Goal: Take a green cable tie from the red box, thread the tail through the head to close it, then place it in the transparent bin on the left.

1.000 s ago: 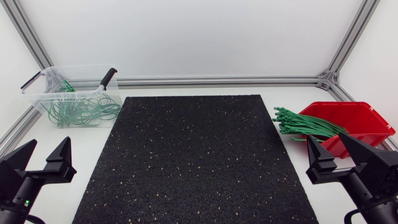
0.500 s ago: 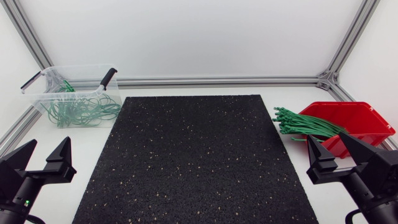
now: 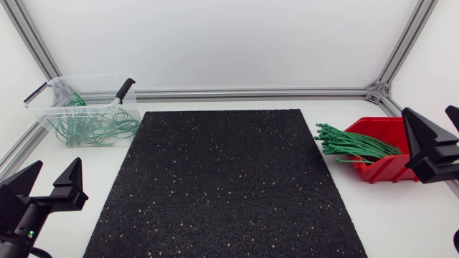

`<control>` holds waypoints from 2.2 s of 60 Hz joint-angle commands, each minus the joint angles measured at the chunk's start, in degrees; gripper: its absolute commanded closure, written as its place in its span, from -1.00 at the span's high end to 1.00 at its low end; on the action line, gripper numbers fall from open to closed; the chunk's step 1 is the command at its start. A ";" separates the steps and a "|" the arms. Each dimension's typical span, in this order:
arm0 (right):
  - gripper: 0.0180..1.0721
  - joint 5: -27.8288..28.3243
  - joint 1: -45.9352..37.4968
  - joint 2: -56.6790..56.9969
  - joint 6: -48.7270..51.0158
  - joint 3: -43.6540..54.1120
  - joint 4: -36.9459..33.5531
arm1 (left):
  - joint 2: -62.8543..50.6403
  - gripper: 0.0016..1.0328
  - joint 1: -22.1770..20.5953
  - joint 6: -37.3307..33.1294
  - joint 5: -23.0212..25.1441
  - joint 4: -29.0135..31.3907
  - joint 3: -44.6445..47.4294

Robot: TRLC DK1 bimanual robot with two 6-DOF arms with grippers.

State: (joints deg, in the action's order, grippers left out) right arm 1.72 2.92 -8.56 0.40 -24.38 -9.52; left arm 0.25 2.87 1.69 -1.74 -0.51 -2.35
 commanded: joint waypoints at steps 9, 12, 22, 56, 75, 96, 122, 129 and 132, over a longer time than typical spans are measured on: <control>0.93 0.66 -0.28 -13.33 0.30 -12.97 -6.57 | 0.54 0.93 -0.24 0.15 0.16 1.13 2.26; 0.93 0.66 -0.90 -16.93 0.30 -16.40 -9.03 | 0.54 0.93 -0.24 0.15 0.16 1.13 2.26; 0.93 5.40 -6.52 -29.32 2.67 -26.68 -19.84 | 0.54 0.93 -0.24 0.15 0.16 1.13 2.26; 0.92 25.71 -20.32 -64.04 35.10 -52.79 -47.52 | 0.54 0.93 -0.24 0.15 0.16 1.13 2.26; 0.91 20.34 -20.76 -75.47 59.36 -62.63 -58.60 | 0.45 0.93 -0.24 0.15 0.16 1.13 2.26; 0.85 8.57 -16.28 -74.41 83.00 -43.21 -49.10 | 0.54 0.93 -0.59 0.15 0.16 1.13 2.26; 0.48 5.40 -13.20 -73.88 88.19 -27.47 -34.08 | 0.45 0.93 -0.50 0.15 0.16 1.22 2.26; 0.45 4.17 -12.23 -72.39 88.28 -22.99 -27.13 | 0.45 0.93 -0.50 0.15 0.16 1.22 2.26; 0.45 3.91 -11.88 -72.13 88.28 -21.59 -25.20 | 0.45 0.93 -0.50 0.15 0.16 1.22 2.26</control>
State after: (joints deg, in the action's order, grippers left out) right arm 6.13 -9.72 -81.97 87.07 -48.84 -36.95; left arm 0.25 2.81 1.69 -1.74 -0.51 -2.35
